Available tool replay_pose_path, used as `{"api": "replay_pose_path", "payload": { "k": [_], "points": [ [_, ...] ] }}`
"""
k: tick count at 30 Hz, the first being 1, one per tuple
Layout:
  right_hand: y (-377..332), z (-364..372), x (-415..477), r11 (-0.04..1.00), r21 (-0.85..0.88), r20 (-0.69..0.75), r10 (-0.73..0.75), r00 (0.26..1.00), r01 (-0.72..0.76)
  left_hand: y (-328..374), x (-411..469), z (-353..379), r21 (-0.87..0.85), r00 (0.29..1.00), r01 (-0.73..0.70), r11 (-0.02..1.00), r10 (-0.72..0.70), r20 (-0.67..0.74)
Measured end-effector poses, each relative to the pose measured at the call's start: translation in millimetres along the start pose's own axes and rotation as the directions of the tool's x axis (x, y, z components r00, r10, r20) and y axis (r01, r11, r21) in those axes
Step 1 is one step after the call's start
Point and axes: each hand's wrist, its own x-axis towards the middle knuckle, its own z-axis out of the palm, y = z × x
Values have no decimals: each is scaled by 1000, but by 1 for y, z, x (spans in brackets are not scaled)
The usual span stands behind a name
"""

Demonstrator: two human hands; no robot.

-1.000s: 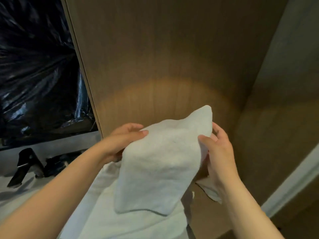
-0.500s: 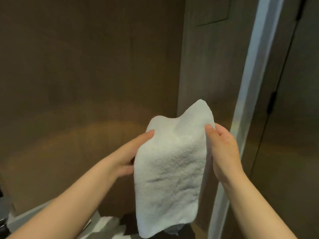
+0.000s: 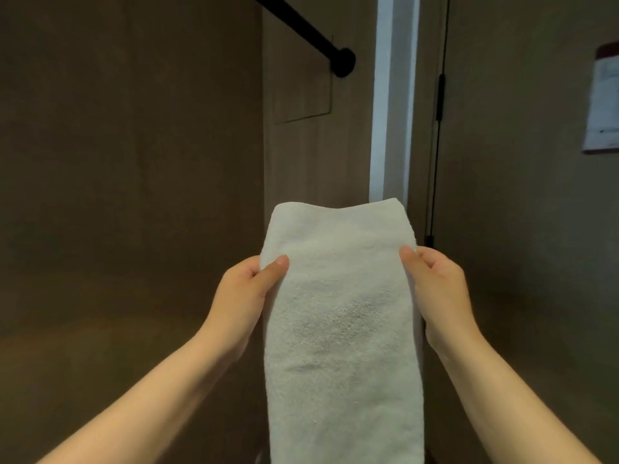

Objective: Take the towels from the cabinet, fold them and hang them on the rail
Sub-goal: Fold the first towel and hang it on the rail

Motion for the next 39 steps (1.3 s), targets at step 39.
{"api": "replay_pose_path", "payload": {
  "k": [39],
  "points": [
    [-5, 163, 390, 547, 675, 132, -750, 648, 496, 72, 319, -5, 648, 497, -430, 629, 764, -412]
  ]
}}
